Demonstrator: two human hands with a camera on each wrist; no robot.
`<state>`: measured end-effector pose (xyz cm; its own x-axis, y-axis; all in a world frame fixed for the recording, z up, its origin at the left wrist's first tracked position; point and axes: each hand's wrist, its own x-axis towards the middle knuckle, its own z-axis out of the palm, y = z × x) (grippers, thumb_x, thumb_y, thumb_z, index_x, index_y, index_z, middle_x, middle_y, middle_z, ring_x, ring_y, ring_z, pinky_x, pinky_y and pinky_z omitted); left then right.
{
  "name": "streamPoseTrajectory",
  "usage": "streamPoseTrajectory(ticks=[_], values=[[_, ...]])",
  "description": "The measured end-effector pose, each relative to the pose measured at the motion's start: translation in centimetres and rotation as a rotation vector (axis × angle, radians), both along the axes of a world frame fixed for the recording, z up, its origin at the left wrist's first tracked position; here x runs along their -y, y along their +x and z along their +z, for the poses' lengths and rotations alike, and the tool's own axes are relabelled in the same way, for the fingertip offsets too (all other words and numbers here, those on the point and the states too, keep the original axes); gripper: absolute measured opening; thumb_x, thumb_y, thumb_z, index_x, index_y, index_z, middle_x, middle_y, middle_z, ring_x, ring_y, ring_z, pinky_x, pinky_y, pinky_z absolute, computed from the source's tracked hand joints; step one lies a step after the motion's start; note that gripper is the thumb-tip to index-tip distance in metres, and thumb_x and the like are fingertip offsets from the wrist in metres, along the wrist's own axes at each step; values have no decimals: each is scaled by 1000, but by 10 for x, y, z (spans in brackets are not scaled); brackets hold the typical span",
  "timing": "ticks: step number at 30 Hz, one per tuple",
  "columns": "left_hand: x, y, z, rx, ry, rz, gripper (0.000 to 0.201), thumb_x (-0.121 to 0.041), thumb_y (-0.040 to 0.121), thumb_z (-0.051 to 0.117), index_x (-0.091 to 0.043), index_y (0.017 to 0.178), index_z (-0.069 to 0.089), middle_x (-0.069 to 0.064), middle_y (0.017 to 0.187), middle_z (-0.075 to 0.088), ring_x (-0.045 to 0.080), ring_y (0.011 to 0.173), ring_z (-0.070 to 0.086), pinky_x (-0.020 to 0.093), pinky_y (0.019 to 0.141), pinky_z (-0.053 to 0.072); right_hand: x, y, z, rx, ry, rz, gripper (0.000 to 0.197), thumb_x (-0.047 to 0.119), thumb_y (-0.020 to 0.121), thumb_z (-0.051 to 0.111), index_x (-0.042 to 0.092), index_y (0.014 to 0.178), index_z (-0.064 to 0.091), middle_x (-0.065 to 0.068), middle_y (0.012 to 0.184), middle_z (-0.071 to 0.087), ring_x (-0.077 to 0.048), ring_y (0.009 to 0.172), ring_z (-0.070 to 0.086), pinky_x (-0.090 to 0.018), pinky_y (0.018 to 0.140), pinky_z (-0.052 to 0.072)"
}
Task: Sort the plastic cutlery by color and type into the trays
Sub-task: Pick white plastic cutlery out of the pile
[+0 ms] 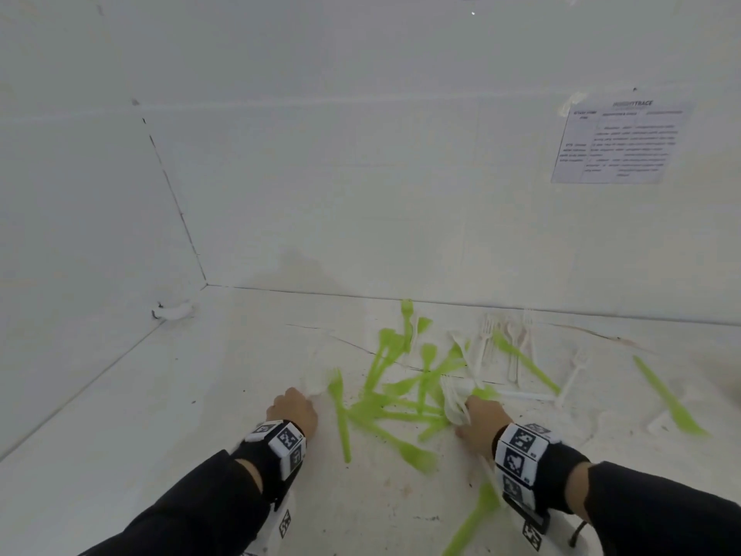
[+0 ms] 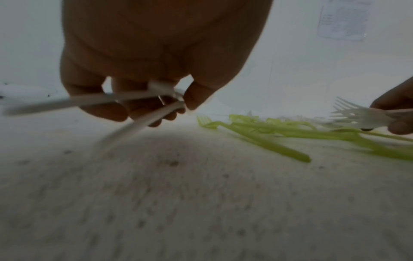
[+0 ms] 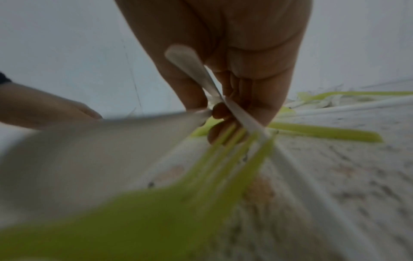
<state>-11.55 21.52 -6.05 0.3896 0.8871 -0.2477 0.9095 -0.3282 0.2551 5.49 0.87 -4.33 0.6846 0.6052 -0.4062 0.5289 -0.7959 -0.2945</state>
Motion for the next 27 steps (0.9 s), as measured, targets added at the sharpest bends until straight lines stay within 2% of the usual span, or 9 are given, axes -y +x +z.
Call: streamPoseTrajectory(ticks=[3, 5, 8, 10, 14, 16, 21, 24, 27], values=[[14, 2, 23, 240, 20, -21, 31, -23, 101, 31, -3, 123, 38, 20, 122, 54, 34, 111, 54, 36, 88, 43, 4, 3, 15, -141, 256, -69, 19, 21, 98, 42, 6, 108, 41, -8, 93, 52, -25, 71, 58, -23, 50, 43], [29, 9, 39, 385, 21, -91, 27, -19, 101, 31, -3, 121, 37, 22, 113, 58, 35, 100, 58, 33, 76, 40, 4, 7, 28, -207, 472, -106, 16, 20, 100, 38, 6, 106, 38, -3, 79, 49, -18, 56, 50, -24, 46, 39], [61, 29, 51, 504, -15, -202, 26, -19, 101, 32, -2, 118, 42, 23, 109, 60, 35, 96, 58, 30, 71, 38, -5, 12, 47, -319, 755, -150, 19, 25, 98, 42, 10, 110, 40, -1, 68, 44, -14, 50, 37, -25, 44, 34], [90, 46, 51, 569, -72, -261, 26, -21, 101, 33, -3, 115, 45, 21, 105, 61, 35, 95, 58, 33, 71, 41, -11, 13, 56, -405, 874, -188, 23, 34, 93, 52, 13, 99, 43, 0, 66, 39, -14, 48, 33, -24, 43, 33], [152, 76, 46, 620, -168, -372, 28, -21, 102, 31, -2, 120, 42, 15, 108, 60, 30, 96, 58, 29, 66, 36, -8, 17, 59, -489, 900, -244, 41, 44, 75, 72, 14, 89, 47, 1, 66, 40, -14, 46, 36, -23, 41, 33], [169, 87, 42, 610, -168, -413, 34, -19, 102, 32, -3, 131, 37, 13, 124, 56, 26, 110, 55, 20, 70, 35, 3, 24, 54, -498, 906, -303, 37, 38, 77, 73, 13, 90, 49, -1, 67, 43, -14, 45, 38, -24, 41, 34], [193, 106, 36, 529, -124, -561, 45, -20, 102, 34, -9, 145, 27, 9, 143, 41, 19, 131, 39, 22, 100, 31, 40, 54, 35, -505, 987, -396, 21, 13, 84, 67, 15, 91, 47, -2, 71, 48, -15, 51, 43, -25, 44, 37], [204, 122, 37, 550, -101, -572, 42, -16, 100, 38, -8, 141, 34, 11, 138, 46, 22, 127, 43, 23, 97, 33, 53, 72, 30, -504, 1000, -473, 31, 12, 83, 68, 14, 99, 42, -4, 78, 54, -21, 64, 54, -27, 48, 45], [216, 137, 36, 619, -138, -579, 37, -11, 97, 43, -5, 134, 44, 13, 130, 54, 24, 120, 50, 20, 88, 34, 61, 93, 28, -613, 1015, -451, 11, 7, 87, 62, 9, 87, 51, -8, 65, 46, -15, 42, 41, -18, 36, 32]])
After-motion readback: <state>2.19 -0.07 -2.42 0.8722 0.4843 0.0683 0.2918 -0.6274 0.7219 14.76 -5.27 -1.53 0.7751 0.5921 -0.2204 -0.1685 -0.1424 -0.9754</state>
